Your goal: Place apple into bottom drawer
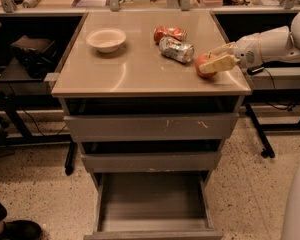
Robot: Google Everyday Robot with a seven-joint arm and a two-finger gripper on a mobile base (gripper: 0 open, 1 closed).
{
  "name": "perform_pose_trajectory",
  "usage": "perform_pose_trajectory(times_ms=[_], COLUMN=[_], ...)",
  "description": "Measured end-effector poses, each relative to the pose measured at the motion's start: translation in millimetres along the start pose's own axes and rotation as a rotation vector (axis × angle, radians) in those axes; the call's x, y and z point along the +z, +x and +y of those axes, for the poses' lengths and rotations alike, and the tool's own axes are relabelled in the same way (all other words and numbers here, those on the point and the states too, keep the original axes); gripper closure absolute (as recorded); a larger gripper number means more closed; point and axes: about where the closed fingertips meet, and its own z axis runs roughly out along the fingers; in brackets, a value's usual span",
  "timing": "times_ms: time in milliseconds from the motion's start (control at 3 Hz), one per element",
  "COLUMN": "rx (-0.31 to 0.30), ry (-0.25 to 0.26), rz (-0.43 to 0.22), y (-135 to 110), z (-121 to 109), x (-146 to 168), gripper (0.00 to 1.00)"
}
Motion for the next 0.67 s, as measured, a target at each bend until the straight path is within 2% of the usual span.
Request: perform_pose_trajectory(times_ms=[667], rx=[0.0], ry=[-0.011], rz=[0.003], y=[-2.7], z=[1.8], x=[3.0], gripper=[0.89])
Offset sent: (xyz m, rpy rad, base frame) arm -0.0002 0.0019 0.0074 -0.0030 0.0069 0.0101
